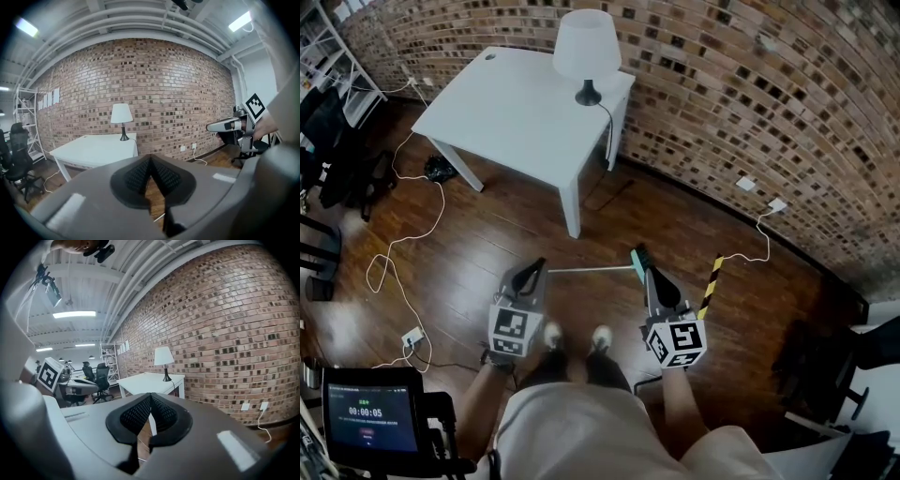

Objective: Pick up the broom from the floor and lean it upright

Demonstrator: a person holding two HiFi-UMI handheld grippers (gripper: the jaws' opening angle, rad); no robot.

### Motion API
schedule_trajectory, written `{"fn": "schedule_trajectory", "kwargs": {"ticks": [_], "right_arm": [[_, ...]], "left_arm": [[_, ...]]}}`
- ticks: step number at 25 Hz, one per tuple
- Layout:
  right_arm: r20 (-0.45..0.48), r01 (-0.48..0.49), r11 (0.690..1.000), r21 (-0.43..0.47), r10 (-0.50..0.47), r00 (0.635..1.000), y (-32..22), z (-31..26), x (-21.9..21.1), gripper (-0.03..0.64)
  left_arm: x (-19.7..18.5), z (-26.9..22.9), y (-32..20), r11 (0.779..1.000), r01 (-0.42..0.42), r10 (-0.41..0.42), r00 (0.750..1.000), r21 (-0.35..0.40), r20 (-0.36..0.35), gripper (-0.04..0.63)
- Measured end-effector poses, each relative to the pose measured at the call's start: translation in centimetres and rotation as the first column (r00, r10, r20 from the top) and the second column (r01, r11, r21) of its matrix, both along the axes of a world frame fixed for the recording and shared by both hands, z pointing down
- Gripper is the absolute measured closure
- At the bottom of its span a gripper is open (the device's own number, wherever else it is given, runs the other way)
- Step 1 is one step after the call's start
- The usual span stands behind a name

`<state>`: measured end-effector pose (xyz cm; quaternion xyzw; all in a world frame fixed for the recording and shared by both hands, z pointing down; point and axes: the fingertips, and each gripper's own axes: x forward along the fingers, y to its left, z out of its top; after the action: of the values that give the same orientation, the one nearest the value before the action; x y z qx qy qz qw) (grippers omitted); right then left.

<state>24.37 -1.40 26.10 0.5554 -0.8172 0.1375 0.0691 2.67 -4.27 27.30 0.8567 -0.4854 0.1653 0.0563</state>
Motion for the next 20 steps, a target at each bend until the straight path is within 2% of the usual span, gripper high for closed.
{"fn": "schedule_trajectory", "kwargs": {"ticks": [8,13,20], "right_arm": [[-0.010,0.052,0.993,-0.104,-0.054,0.998,-3.9,5.3,-3.9,0.601],[-0.017,0.114,0.983,-0.144,-0.118,0.993,-6.6,8.2,-7.2,0.587],[-0.074,0.185,0.951,-0.248,-0.209,0.975,-9.5,15.1,-11.1,0.571]], "left_arm": [[-4.9,4.4,-2.2,0.993,0.084,-0.084,0.996,-0.077,0.009,0.595],[-8.9,7.5,-3.7,0.979,0.164,-0.164,0.986,-0.122,0.013,0.595],[-13.2,13.5,-5.6,0.955,0.218,-0.217,0.976,-0.204,0.028,0.571]]}}
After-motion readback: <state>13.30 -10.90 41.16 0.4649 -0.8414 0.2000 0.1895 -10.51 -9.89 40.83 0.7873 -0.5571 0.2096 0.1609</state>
